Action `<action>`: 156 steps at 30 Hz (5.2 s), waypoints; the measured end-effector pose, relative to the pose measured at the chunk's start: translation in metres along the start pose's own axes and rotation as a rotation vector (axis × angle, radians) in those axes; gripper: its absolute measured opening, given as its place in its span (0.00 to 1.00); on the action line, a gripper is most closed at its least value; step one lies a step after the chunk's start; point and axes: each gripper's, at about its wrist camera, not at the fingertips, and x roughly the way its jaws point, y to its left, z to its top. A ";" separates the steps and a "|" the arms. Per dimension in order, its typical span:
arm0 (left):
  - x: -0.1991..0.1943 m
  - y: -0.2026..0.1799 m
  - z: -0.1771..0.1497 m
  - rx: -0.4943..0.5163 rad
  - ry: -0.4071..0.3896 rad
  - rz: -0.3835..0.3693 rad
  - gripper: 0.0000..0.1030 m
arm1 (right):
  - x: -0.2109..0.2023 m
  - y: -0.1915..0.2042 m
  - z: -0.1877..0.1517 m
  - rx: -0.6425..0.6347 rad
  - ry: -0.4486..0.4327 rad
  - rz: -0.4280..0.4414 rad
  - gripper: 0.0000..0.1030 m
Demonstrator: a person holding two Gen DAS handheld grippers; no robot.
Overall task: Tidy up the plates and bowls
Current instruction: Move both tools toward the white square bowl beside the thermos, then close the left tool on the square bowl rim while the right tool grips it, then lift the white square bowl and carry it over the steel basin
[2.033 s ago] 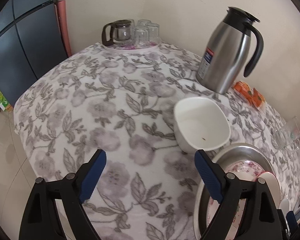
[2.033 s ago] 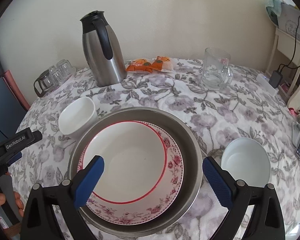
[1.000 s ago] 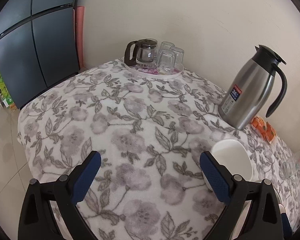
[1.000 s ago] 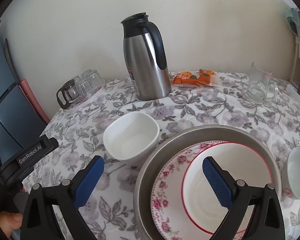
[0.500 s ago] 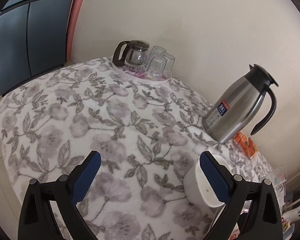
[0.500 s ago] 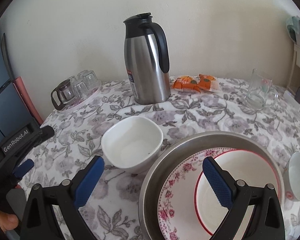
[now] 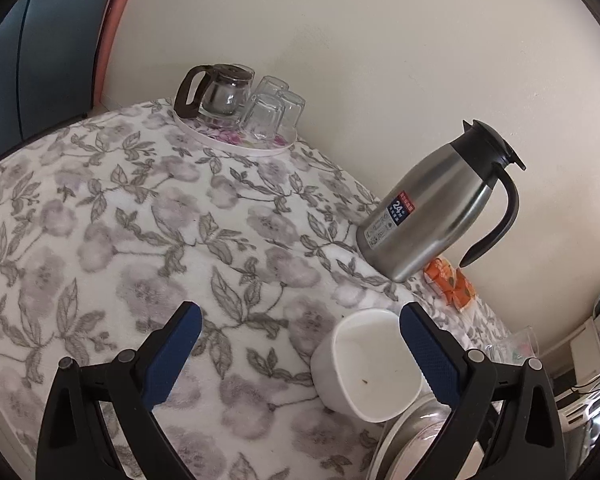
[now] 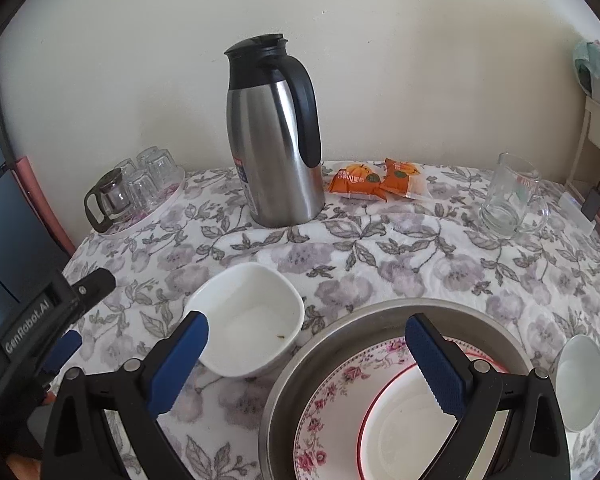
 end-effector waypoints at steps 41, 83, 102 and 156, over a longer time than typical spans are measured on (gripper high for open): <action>0.088 -0.026 -0.031 0.109 0.285 0.015 0.59 | 0.114 0.005 0.015 -0.043 0.382 -0.046 0.35; 0.015 -0.060 -0.015 0.169 0.224 -0.121 0.22 | 0.027 0.002 0.033 0.014 0.283 0.128 0.15; -0.056 -0.114 -0.044 0.260 0.178 -0.232 0.21 | -0.068 -0.067 0.023 0.120 0.161 0.185 0.17; -0.028 -0.163 -0.131 0.400 0.379 -0.123 0.21 | -0.056 -0.150 -0.047 0.255 0.262 0.154 0.20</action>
